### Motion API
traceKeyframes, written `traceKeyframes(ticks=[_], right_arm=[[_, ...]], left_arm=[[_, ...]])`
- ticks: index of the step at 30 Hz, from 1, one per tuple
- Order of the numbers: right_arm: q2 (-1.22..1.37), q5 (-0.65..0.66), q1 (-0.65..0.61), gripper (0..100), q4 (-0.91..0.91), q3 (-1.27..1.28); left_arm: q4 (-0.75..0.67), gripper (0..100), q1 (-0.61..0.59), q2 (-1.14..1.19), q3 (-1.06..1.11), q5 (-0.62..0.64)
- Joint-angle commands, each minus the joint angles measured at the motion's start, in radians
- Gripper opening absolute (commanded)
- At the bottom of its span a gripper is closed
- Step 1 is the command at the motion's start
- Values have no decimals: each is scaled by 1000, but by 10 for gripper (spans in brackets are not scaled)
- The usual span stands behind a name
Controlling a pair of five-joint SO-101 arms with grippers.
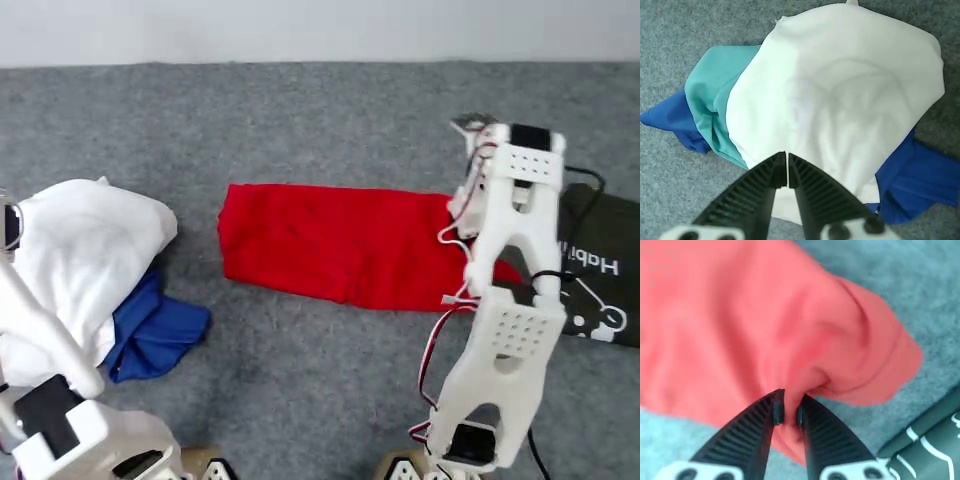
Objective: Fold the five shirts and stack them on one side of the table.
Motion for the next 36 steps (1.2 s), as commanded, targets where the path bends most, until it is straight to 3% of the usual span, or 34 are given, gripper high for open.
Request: traceKeyframes(ticks=[1, 10, 16, 36], right_arm=[[-145, 14, -96, 9, 50, -66], [-237, 6, -387, 9, 28, -66], [-234, 8, -529, 9, -117, -64], [-18, 15, -725, 10, -421, -66]], left_arm=[[12, 19, 6, -54, -38, -9], [8, 18, 18, -54, -38, -9], [9, 17, 74, -54, -38, -6], [5, 17, 120, -54, -38, -6]])
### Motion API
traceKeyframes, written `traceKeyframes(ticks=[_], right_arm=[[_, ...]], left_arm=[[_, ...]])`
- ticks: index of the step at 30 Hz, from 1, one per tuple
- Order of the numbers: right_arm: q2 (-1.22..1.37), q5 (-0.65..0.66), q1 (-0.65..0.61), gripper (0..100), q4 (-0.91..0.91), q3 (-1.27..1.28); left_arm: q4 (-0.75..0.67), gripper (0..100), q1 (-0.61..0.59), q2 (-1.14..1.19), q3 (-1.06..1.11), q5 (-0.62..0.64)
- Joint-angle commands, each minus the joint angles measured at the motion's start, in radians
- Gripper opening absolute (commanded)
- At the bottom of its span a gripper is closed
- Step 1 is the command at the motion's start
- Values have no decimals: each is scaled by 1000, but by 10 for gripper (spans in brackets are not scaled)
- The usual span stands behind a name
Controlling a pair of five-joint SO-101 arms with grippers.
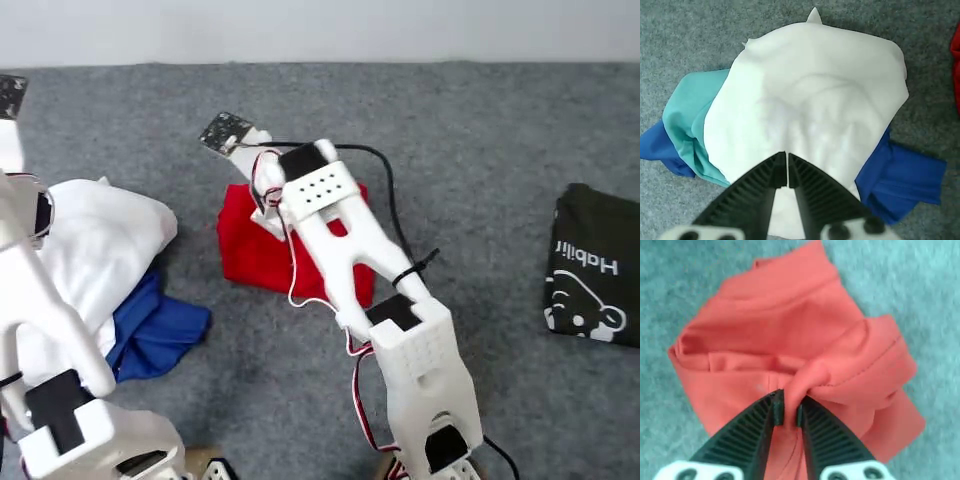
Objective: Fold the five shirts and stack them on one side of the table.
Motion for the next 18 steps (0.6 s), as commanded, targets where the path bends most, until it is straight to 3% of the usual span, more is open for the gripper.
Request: traceKeyframes(ticks=[1, 4, 10, 14, 18], right_arm=[[-5, 11, -21, 11, -65, -57], [7, 11, -35, 39, -85, -57], [2, 0, -74, 256, -94, -121], [8, -31, -67, 251, -8, -281], [8, 21, -30, 106, 174, -368]], left_arm=[[3, 17, 5, -52, -38, -6], [3, 17, 5, -46, -38, -6], [3, 17, 5, -44, -38, -6], [3, 17, 5, -44, -38, -8], [3, 17, 5, -48, -38, -8]])
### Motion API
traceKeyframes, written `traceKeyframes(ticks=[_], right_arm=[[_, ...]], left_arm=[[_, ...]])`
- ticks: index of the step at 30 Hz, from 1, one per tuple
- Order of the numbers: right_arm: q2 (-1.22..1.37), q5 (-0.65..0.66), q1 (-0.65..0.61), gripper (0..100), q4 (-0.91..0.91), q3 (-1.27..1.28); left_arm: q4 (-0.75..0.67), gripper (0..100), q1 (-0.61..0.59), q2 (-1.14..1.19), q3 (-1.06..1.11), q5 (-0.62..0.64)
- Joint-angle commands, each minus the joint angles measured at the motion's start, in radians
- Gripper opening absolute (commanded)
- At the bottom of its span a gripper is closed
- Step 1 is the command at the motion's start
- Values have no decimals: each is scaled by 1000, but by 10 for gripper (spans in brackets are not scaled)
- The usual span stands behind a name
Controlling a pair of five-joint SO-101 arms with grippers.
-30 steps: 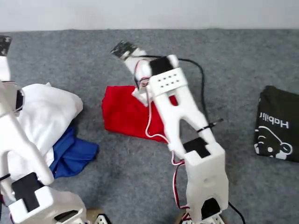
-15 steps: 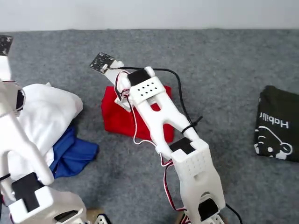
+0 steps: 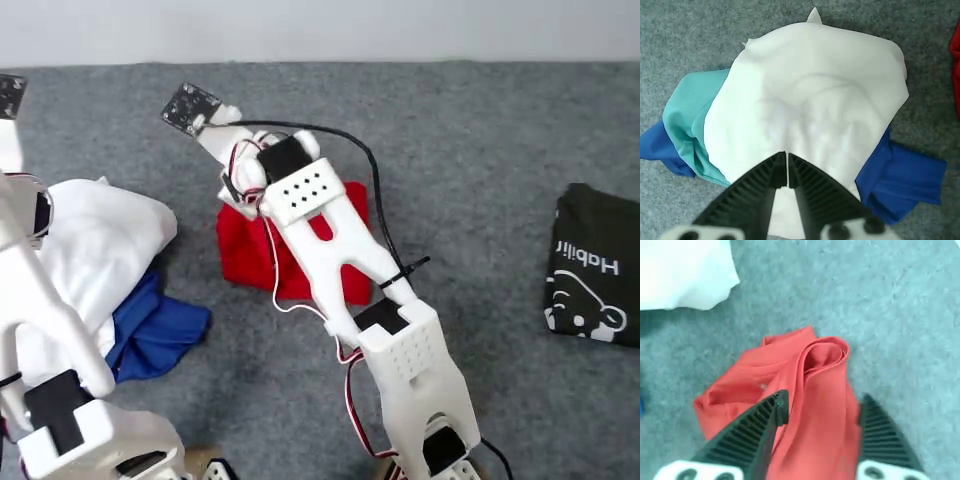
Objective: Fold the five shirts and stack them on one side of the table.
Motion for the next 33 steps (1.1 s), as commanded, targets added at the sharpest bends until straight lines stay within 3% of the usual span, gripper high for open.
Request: traceKeyframes(ticks=[1, 3, 12, 24, 33], right_arm=[[-16, 61, 48, 58, 151, -97], [-15, 89, 77, 4, 220, -92], [111, 87, 160, 10, 392, -81], [240, 92, -203, 10, 243, -201], [249, 92, -38, 10, 381, -483]], left_arm=[[3, 17, 3, -49, -38, -8], [3, 17, 3, -52, -38, -8], [3, 17, -66, -54, -42, -2], [5, 17, -207, -54, -42, -6], [5, 17, -209, -54, -42, -6]])
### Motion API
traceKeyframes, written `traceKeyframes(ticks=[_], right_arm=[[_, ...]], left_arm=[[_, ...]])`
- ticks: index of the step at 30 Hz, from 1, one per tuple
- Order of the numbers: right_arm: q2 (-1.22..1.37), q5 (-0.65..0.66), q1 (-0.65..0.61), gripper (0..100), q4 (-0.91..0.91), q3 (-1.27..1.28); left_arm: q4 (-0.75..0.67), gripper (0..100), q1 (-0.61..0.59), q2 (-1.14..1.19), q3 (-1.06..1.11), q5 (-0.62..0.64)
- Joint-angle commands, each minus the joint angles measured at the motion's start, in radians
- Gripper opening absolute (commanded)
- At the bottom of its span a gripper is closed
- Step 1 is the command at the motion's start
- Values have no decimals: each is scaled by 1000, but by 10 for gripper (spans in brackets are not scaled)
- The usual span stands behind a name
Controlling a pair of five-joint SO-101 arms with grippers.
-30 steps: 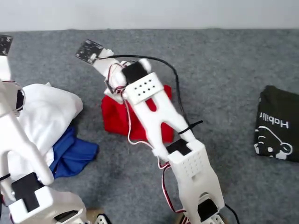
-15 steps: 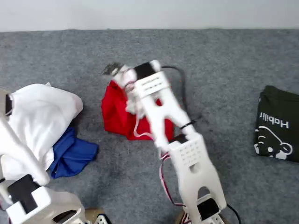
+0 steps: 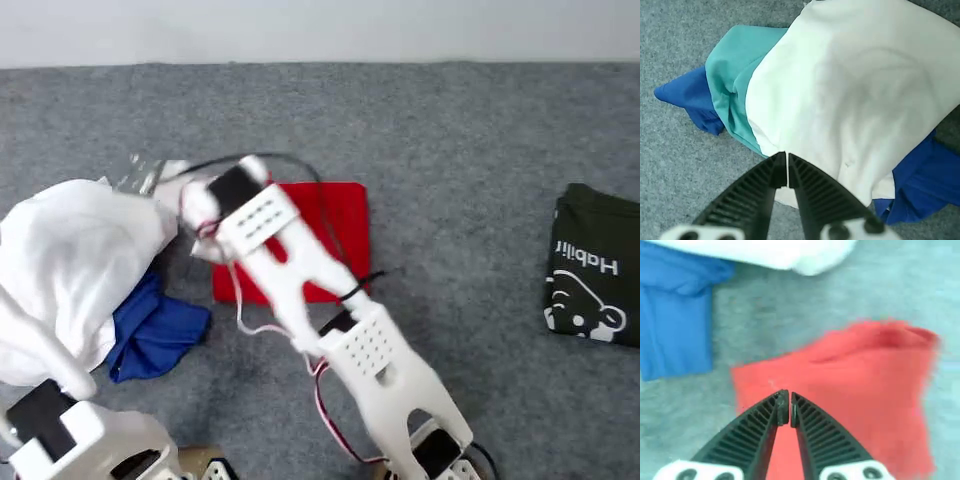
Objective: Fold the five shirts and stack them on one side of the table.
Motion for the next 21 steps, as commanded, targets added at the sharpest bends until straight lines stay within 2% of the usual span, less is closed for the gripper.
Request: traceKeyframes(ticks=[1, 6, 16, 21], right_arm=[[-5, 8, 102, 10, 42, -74], [19, 8, 124, 10, -4, 69], [116, 2, -94, 10, 42, 120], [44, 6, -84, 10, 48, 109]], left_arm=[[5, 17, 0, -54, -42, -6], [5, 17, 2, -54, -42, -6], [5, 17, -3, -54, -42, -8], [5, 17, -2, -54, -42, -8]])
